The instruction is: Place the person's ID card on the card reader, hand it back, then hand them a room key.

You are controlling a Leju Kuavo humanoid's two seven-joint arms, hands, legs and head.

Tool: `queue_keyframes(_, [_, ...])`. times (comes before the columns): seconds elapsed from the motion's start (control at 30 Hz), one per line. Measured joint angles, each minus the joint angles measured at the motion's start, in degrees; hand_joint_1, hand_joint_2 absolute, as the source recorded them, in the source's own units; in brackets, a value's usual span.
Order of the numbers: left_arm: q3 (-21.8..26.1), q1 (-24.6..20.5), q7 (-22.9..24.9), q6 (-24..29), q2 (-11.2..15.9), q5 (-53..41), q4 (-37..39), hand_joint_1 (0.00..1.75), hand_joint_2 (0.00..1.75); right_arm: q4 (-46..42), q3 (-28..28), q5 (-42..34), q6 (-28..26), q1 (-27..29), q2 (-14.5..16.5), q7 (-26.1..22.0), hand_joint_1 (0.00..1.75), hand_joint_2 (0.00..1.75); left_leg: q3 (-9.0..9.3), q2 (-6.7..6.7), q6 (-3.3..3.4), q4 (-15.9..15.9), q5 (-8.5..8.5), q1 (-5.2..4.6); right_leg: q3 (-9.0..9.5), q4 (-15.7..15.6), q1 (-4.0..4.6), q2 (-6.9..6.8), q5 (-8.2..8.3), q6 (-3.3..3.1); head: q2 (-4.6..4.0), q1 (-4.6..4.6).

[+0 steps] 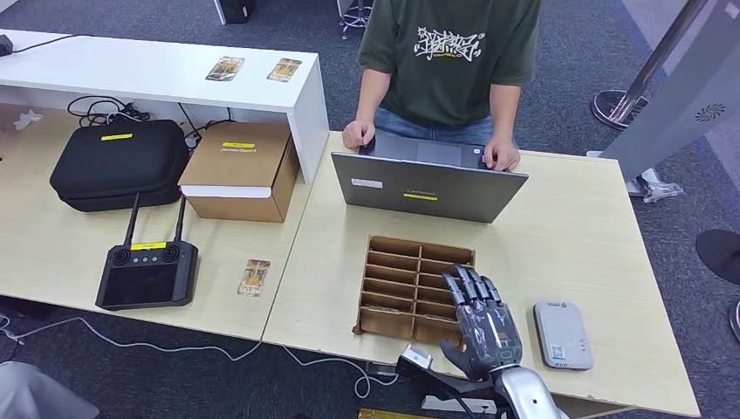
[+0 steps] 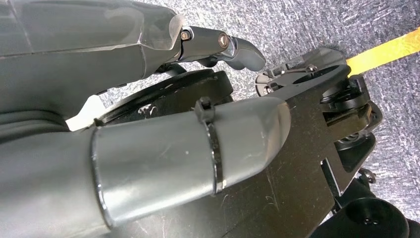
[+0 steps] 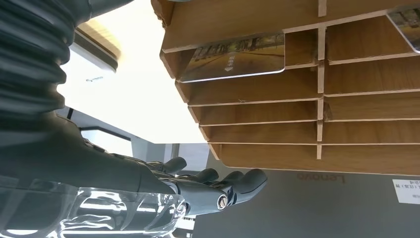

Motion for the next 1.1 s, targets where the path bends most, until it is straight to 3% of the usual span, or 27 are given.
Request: queue_keyframes(1.1, [2.81,2.13,-0.13,1.26,0.52,1.24,0.00,0.00,0.00,1.06,-0.01,-0.80,0.46,0.08,-0.02,0.02,0.00,1.75,0.00,0.00,0.00,0.00,0.00,0.00,-0.01,0.00,0.00,0.00,0.00,0.00,0.00,0.00])
